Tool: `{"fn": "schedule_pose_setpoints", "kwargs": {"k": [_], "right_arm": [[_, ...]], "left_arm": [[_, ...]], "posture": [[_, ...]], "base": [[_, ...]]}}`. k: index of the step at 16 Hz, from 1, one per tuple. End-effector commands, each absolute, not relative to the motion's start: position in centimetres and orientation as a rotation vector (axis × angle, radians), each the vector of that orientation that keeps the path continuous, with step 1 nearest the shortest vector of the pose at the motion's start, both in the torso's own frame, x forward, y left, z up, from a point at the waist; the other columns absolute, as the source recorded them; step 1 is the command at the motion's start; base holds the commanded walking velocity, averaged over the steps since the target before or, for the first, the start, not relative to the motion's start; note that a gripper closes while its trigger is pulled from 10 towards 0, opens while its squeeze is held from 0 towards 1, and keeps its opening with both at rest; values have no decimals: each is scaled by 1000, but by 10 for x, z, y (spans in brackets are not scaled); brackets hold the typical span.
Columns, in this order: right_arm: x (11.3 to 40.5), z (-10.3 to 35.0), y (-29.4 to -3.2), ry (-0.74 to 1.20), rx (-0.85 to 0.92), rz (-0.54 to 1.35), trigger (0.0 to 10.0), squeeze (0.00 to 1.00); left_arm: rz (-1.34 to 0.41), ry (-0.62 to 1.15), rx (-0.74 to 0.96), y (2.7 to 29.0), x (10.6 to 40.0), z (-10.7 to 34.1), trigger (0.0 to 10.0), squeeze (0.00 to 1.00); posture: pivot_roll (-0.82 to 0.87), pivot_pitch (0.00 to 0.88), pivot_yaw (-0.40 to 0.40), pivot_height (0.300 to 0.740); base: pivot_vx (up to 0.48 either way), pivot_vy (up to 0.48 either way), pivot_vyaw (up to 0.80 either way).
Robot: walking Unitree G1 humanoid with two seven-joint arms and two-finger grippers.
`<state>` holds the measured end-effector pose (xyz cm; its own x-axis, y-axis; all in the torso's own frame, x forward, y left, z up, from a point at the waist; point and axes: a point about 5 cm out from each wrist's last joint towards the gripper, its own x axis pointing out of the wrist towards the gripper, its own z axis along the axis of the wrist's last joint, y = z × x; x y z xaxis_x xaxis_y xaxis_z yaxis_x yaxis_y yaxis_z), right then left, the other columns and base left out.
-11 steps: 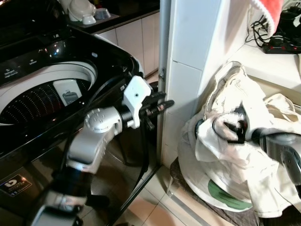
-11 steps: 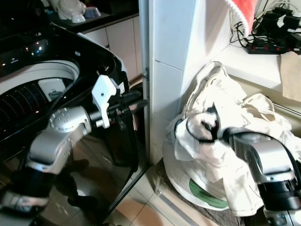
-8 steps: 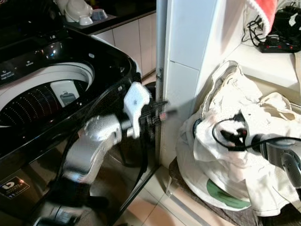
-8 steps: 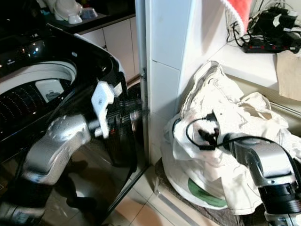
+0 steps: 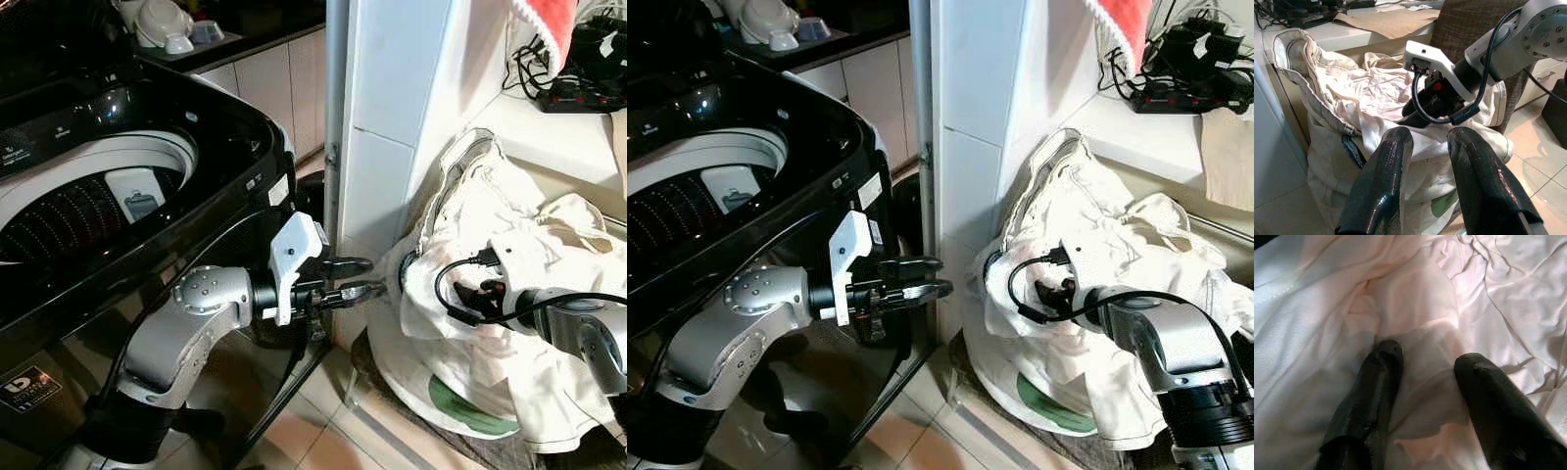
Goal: Clothes washing
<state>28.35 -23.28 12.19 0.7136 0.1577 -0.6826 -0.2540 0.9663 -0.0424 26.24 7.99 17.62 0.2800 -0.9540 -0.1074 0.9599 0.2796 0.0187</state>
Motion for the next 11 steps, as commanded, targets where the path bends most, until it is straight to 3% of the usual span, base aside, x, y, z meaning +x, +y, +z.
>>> {"fn": "schedule_pose_setpoints", "kwargs": {"k": [1,6,11], "right_arm": [[280,114,-237,782,-113,216,0,0],[281,110,-239,751,97,205,0,0],[278,107,-243,757,113,201,0,0]], "left_arm": [[-1291,85,89,81,260,177,10000,0],[-1305,100,86,79,259,178,10000,0],[-1308,109,88,80,259,178,10000,0]], "posture": [[-50,0,48,740],[-51,0,49,740],[-52,0,51,740]], "base": [[0,0,0],[0,0,0],[0,0,0]]}}
